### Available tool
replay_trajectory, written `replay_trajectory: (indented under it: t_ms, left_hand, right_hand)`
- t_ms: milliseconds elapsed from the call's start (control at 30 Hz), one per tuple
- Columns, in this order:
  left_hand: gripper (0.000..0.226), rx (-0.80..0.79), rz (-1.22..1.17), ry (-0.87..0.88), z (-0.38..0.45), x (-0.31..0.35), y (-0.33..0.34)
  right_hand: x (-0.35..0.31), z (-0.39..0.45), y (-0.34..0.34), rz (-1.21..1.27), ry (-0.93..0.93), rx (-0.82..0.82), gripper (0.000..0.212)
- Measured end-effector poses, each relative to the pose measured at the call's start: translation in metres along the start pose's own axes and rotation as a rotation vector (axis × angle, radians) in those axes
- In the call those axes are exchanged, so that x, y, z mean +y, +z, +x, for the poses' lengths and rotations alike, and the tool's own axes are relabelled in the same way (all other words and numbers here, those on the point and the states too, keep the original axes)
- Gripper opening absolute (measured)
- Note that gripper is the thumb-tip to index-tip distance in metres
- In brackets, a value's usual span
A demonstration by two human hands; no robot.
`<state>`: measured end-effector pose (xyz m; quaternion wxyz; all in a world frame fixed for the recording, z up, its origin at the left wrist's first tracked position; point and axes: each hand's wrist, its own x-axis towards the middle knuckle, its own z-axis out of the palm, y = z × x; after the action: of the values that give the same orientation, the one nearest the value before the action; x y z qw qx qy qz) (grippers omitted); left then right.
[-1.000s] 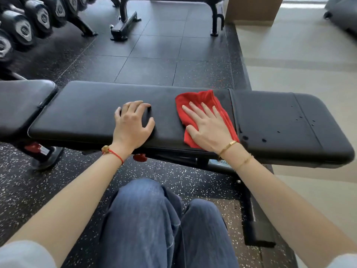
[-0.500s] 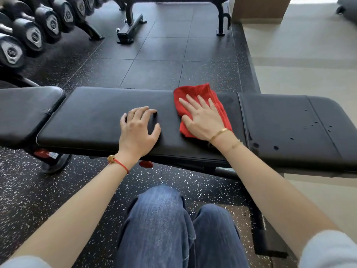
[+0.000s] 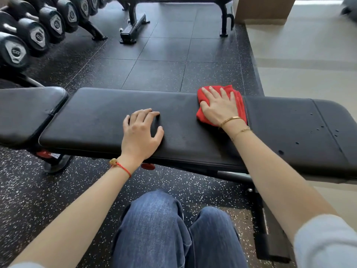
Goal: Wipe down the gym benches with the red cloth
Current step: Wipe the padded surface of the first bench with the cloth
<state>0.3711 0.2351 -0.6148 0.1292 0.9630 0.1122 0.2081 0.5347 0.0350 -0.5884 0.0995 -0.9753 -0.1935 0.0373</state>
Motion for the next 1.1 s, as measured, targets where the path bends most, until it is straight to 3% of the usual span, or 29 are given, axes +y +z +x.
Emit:
replay_trajectory:
  t_ms: [267, 367, 567, 767, 867, 967, 1100]
  left_hand:
    - [0.048, -0.005, -0.001, 0.008, 0.000, -0.002, -0.002]
    - [0.049, -0.017, 0.002, 0.010, 0.000, -0.003, -0.003]
    - [0.047, -0.023, 0.003, -0.002, 0.000, 0.001, -0.002]
    - [0.048, -0.024, 0.011, -0.012, 0.000, 0.002, -0.004]
    - [0.049, -0.034, 0.014, -0.001, -0.001, 0.000, -0.005]
    - [0.051, -0.036, 0.009, -0.006, -0.001, -0.001, -0.005]
    - [0.046, -0.031, -0.007, -0.009, -0.002, -0.002, -0.003]
  right_hand:
    - [-0.022, -0.099, 0.010, -0.012, -0.333, 0.016, 0.062]
    - [0.001, -0.105, 0.005, 0.016, -0.281, 0.021, 0.064]
    - [0.008, -0.025, -0.002, 0.003, -0.017, 0.013, 0.058]
    - [-0.064, -0.039, 0.016, -0.007, -0.272, -0.005, 0.058]
    - [-0.063, -0.076, 0.018, -0.004, -0.378, 0.002, 0.059]
    - [-0.033, -0.096, 0.015, -0.008, -0.360, 0.030, 0.061]
    - [0.004, -0.068, 0.005, 0.010, -0.178, 0.044, 0.058]
